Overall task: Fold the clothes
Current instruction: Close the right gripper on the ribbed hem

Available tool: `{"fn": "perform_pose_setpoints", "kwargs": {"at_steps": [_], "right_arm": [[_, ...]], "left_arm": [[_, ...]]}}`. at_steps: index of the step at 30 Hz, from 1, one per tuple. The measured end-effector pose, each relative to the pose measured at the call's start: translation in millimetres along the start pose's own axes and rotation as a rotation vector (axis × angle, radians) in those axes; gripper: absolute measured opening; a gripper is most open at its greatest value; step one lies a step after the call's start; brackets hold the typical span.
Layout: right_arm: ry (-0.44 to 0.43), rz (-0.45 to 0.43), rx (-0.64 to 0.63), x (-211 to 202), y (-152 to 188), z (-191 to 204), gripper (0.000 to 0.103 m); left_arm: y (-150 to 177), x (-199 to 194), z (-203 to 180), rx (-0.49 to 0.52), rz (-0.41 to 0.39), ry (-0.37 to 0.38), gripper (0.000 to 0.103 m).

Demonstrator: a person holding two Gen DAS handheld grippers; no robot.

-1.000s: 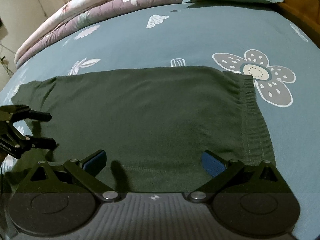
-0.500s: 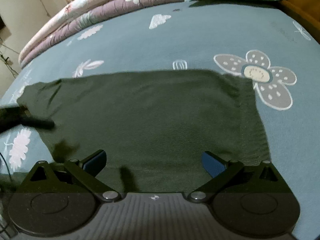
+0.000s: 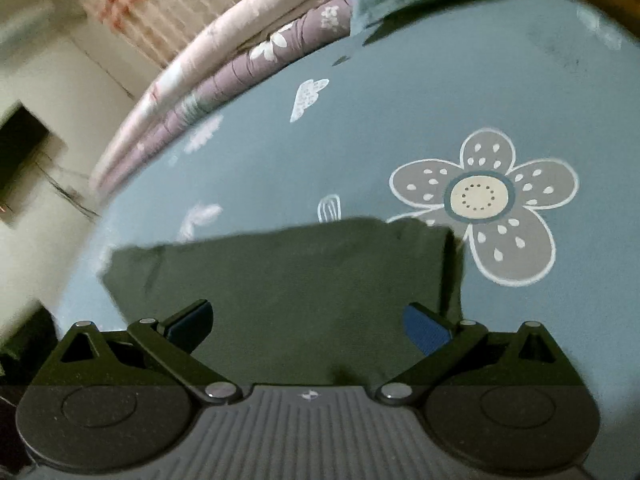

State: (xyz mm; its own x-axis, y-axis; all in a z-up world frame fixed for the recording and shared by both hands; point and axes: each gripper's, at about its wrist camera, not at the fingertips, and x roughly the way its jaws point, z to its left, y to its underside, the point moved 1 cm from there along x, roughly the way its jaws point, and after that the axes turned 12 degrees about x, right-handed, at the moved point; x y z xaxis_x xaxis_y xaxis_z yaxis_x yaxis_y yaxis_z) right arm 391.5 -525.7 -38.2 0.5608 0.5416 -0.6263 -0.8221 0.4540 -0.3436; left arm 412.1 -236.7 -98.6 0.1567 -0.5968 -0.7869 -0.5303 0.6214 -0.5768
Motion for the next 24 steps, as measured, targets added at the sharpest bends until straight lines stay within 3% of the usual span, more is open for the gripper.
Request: {"fn": "perform_pose_setpoints", "kwargs": {"at_steps": [5,9,18,24], "right_arm": [[-0.010,-0.004,0.124,12.7,-33.0,-43.5,0.103],[-0.095,0.014,0.206,21.7,-39.3,-63.3,0.103],[-0.141,0.007,0.170,45.8,-47.0,-54.4,0.103],[-0.147,0.055,0.125,29.2,-30.3,-58.1,0.103]], "left_arm": [[-2.7,1.2,3.3,-0.016,-0.010,0.006,0.102],[-5.7,3.3,6.8,-0.027,-0.008,0.016,0.102],[1.9,-4.6,6.3,-0.025,-0.018,0.018,0.102],[5.9,-9.3,7.1,-0.028,-0.027,0.021,0.102]]}}
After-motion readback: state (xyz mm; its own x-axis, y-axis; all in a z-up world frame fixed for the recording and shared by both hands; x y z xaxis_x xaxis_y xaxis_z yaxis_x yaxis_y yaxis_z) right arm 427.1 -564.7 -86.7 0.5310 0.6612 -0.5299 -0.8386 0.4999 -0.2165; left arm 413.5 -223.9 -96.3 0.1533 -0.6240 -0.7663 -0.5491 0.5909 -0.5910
